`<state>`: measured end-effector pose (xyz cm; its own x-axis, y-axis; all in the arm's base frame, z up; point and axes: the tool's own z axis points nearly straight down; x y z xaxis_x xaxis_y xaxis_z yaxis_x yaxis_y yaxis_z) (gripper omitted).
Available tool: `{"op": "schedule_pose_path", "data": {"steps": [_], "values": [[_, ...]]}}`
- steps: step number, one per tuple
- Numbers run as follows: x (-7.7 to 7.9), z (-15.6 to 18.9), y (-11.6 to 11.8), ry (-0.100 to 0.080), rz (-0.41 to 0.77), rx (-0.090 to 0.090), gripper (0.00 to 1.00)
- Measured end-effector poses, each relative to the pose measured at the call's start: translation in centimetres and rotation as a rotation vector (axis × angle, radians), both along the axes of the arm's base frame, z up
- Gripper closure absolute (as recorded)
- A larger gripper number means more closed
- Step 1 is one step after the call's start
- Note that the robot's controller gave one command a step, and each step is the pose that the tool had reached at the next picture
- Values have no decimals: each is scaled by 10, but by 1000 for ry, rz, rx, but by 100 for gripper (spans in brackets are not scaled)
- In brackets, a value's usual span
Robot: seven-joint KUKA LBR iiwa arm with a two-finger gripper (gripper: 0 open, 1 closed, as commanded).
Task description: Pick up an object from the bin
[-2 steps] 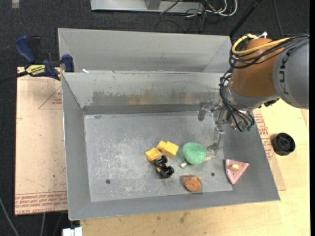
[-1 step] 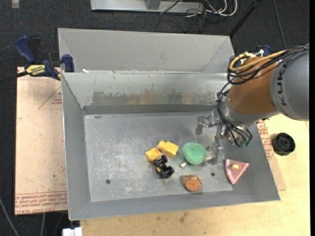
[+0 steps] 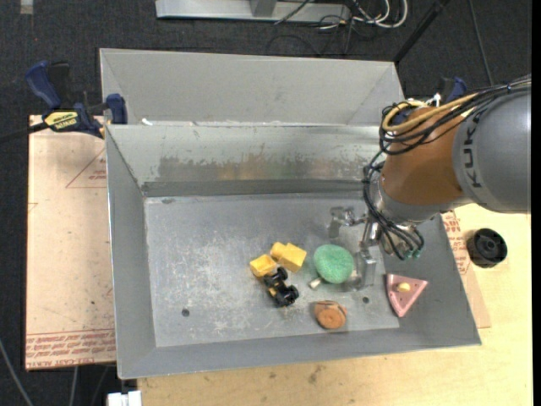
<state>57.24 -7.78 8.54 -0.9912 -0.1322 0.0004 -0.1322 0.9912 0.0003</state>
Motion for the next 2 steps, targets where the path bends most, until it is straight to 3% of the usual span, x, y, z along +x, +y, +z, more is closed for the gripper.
{"op": "schedule_pose_path", "data": {"steps": [1, 2], "values": [[-22, -9, -4, -4, -22, 2, 0], [6, -16, 23, -3, -49, 1, 100]]}}
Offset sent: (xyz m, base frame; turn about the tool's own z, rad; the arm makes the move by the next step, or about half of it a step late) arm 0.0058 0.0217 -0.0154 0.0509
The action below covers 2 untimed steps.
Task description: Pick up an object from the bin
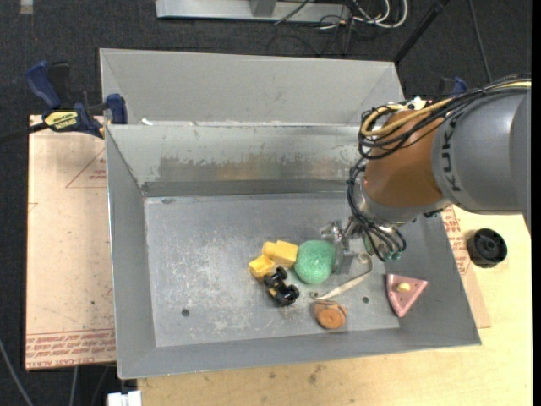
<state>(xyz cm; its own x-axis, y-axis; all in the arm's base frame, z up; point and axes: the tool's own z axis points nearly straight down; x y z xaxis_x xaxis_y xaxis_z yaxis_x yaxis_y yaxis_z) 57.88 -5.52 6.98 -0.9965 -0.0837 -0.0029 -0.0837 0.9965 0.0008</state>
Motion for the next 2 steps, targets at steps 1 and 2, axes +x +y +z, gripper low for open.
{"op": "schedule_pose_path", "data": {"steps": [1, 2], "values": [[0, 0, 0, 0, 0, 0, 100], [27, 127, -15, -2, 15, -1, 100]]}}
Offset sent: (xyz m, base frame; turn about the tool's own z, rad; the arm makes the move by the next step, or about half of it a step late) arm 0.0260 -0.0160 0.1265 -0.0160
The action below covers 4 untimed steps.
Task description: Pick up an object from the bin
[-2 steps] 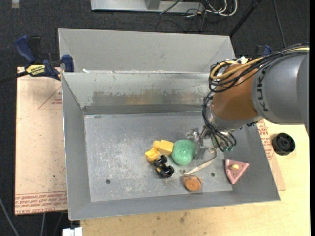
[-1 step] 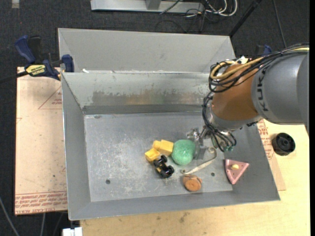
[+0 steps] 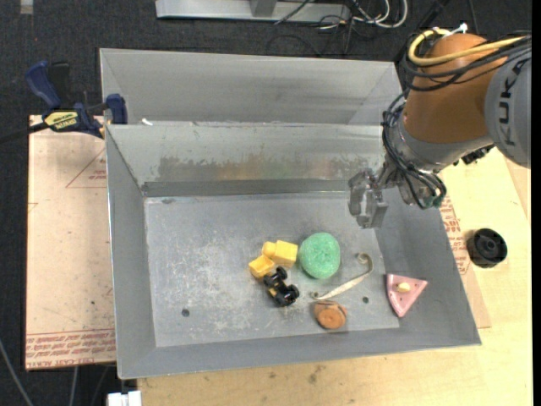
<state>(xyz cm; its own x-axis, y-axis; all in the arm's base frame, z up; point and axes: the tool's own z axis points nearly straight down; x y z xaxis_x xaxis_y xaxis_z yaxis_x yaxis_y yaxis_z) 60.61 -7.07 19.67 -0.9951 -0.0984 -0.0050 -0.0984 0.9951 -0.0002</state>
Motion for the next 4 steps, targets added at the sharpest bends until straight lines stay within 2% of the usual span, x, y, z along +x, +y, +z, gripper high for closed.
{"op": "schedule_pose_path", "data": {"steps": [1, 2, 3, 4], "values": [[0, 0, 0, 1, 2, 0, 0], [0, 0, 0, 1, 2, 0, 0], [20, -44, 36, -4, -2, 0, 0], [-16, -79, 40, 3, -36, 3, 0]]}}
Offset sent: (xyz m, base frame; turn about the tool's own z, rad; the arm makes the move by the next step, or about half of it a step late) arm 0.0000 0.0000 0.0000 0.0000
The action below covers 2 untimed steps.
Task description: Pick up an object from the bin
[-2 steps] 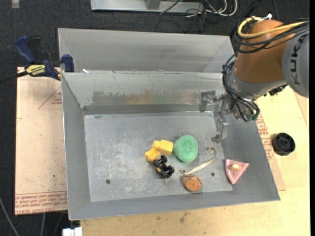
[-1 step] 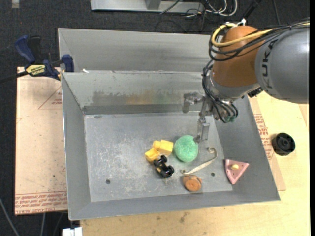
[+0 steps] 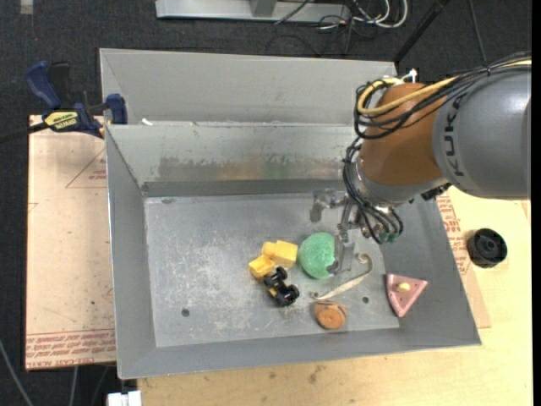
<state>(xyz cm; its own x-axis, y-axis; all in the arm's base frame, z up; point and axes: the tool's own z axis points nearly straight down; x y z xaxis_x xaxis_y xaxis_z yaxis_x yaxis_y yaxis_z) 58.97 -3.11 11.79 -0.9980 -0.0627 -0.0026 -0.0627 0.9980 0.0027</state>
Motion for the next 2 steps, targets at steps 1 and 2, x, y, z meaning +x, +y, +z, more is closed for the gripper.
{"op": "schedule_pose_path", "data": {"steps": [1, 2], "values": [[-3, -30, -1, 4, -7, -2, 0], [-24, -48, 3, 3, 29, -2, 100]]}}
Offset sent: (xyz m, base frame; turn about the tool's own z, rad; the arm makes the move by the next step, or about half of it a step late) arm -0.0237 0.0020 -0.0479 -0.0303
